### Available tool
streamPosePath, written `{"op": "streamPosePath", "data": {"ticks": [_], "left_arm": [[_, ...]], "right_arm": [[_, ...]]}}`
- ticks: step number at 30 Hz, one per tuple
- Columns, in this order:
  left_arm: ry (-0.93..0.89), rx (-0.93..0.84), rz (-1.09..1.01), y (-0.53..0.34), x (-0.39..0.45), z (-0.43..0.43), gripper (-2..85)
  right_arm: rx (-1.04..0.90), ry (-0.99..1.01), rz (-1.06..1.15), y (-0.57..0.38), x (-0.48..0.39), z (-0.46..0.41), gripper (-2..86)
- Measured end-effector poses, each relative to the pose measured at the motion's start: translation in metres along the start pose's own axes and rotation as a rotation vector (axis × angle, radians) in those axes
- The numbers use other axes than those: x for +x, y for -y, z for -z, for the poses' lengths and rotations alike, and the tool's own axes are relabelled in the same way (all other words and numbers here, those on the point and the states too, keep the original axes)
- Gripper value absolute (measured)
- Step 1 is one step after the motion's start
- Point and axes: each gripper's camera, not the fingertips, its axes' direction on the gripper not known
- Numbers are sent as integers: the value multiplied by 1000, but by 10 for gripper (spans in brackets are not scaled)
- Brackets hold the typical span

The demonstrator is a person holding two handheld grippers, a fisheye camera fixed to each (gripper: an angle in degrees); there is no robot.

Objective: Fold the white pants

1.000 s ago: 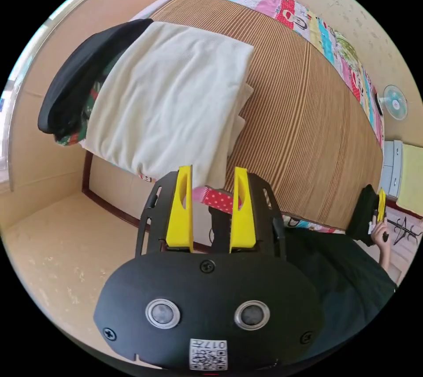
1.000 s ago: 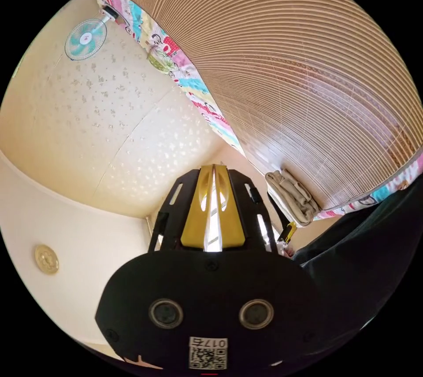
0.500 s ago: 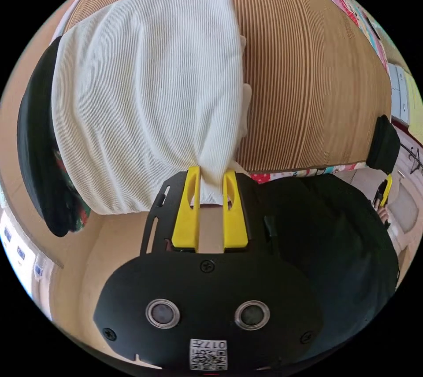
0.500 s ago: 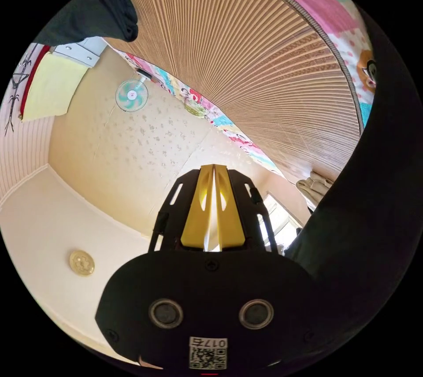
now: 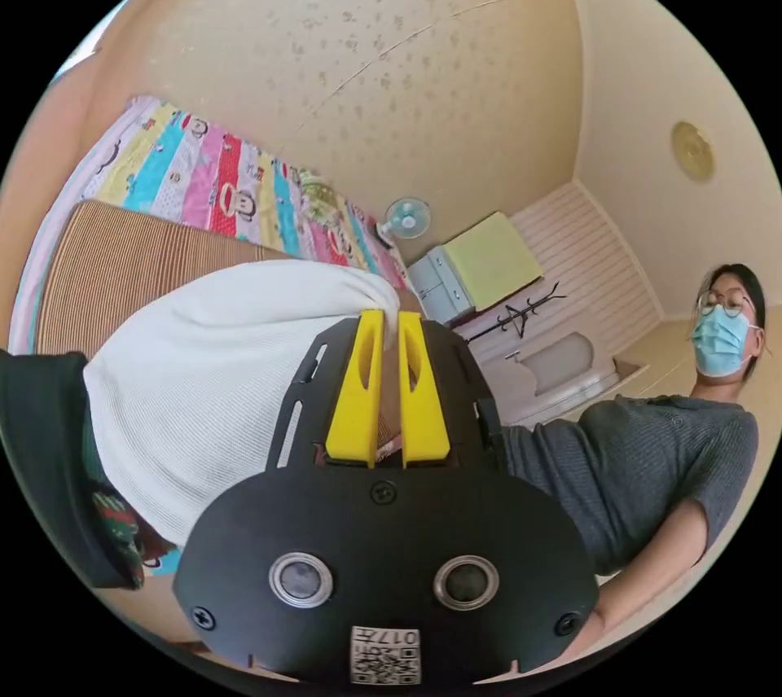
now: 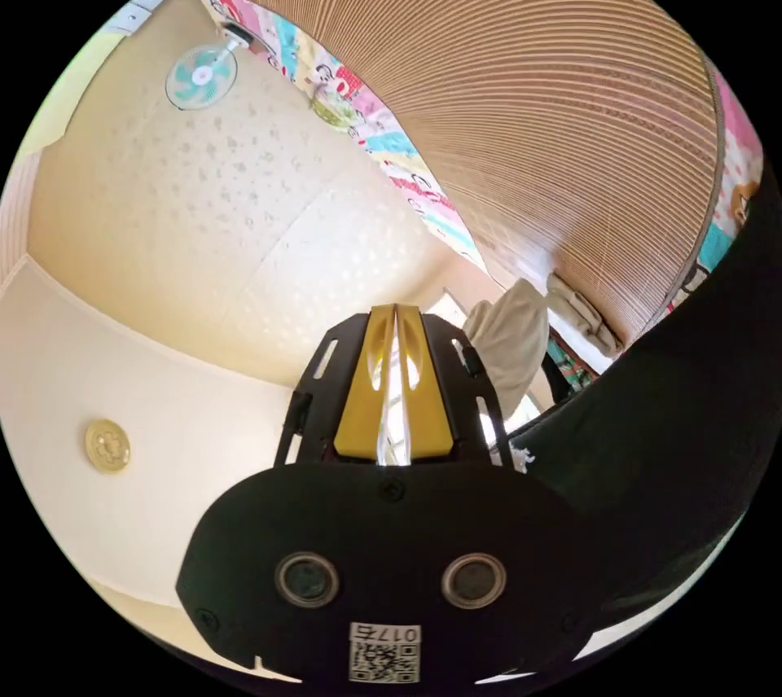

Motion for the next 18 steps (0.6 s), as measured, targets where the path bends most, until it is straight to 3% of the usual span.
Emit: {"op": "streamPosePath", "data": {"ticks": [5, 11, 14, 15, 18], "left_arm": [[-346, 272, -388, 9, 110, 32, 35], [-569, 230, -530, 7, 182, 6, 38], [-646, 154, -599, -3, 206, -20, 39], [-649, 142, -613, -5, 211, -23, 39], [-531, 73, -622, -15, 228, -34, 41]], "right_arm": [[-321, -159, 39, 31, -48, -93, 99], [-627, 30, 59, 24, -60, -195, 226], [-653, 3, 122, 24, -69, -208, 215], [-636, -19, 191, 24, -77, -204, 167], [-535, 90, 331, 29, -110, -182, 92]]}}
